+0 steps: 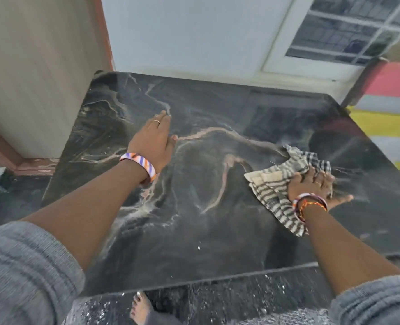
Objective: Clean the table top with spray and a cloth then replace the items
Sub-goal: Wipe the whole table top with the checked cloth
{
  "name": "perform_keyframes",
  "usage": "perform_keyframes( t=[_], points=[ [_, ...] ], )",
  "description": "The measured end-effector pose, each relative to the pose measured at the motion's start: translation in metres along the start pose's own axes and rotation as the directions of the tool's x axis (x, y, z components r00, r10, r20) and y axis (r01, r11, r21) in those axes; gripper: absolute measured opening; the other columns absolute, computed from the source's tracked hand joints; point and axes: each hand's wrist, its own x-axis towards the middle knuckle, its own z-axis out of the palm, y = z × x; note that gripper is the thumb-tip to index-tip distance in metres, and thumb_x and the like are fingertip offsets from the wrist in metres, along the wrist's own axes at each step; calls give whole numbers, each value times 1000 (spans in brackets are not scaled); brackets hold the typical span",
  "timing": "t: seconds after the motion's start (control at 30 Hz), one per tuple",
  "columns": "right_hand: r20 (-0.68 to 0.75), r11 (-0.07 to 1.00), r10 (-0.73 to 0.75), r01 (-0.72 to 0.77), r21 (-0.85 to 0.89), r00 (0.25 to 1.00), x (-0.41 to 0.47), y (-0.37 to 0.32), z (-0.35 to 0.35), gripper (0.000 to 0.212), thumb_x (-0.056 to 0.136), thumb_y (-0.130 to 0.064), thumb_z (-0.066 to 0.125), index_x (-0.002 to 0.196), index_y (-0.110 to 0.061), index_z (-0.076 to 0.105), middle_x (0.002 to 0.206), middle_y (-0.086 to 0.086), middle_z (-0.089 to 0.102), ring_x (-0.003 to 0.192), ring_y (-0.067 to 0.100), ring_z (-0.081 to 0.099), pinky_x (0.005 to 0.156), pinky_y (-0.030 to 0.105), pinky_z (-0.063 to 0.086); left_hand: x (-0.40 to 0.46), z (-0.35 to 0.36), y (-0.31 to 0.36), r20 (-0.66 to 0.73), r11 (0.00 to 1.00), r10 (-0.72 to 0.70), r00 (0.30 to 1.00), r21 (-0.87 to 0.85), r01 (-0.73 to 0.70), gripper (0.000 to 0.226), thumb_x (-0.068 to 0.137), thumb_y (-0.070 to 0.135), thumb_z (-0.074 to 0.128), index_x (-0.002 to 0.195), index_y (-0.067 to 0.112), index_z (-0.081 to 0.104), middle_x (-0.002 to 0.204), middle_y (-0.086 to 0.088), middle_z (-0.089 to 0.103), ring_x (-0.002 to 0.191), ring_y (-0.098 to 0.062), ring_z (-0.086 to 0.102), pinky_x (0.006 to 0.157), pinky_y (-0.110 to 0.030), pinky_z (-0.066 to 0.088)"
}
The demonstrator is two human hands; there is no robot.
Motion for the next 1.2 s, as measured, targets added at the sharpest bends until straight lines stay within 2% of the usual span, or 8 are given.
perform_keyframes(
  t=[0.1,0.2,0.4,0.5,0.7,0.83,1.0,1.2],
  points=[
    [38,998,-33,31,49,999,-18,64,2,53,98,-39,13,149,-28,3,159,-3,-4,146,17,-10,110,63,-6,-24,11,32,31,999,49,998,-12,-49,54,96,24,38,144,3,23,156,-13,21,144,-26,21,118,-38,22],
    [19,990,-112,110,93,994,-35,100,7,52,99,-34,18,150,-24,6,159,0,0,146,21,-6,117,54,1,-49,17,56,50,998,65,997,-13,-64,55,96,25,38,144,5,23,155,-13,23,144,-27,22,117,-39,23],
    [-60,952,-306,306,-2,950,-93,95,21,52,99,-27,22,149,-18,12,158,4,12,145,26,12,118,46,12,-89,10,57,43,997,71,997,8,-72,53,95,22,42,142,3,29,151,-19,30,141,-30,27,115,-38,24],
    [-82,894,-447,446,-34,891,-139,63,28,53,98,-32,21,149,-21,10,158,5,10,145,25,12,118,47,13,-100,-5,31,14,1000,7,1000,21,-8,51,93,19,44,140,2,33,151,-20,31,140,-32,29,116,-40,25],
    [8,802,-597,596,48,802,-236,-42,42,63,96,-47,18,149,-19,-1,158,9,-4,146,30,-5,117,52,-3,-124,-44,-35,-45,988,-150,988,37,152,50,95,22,43,141,5,34,153,-16,28,140,-33,28,115,-42,25],
    [44,801,-598,595,67,800,-234,-111,43,66,95,-51,16,149,-19,-1,158,10,-6,145,31,-7,116,54,-4,-139,-69,-90,-75,968,-241,968,57,245,49,95,20,44,139,3,35,150,-18,33,138,-35,31,114,-40,24],
    [25,795,-606,604,64,795,-216,-193,37,63,97,-48,16,150,-18,3,158,10,-4,146,30,-5,117,52,-4,-151,-91,-153,-85,959,-273,958,56,279,44,94,19,44,135,3,42,147,-18,39,139,-33,32,114,-44,30],
    [24,715,-699,698,16,715,-211,-272,39,59,98,-45,16,150,-20,5,159,7,-2,146,28,-3,117,50,-2,-151,-101,-188,-34,965,-257,966,46,259,54,86,33,32,128,5,51,141,-16,48,136,-32,39,108,-48,37]
  ],
)
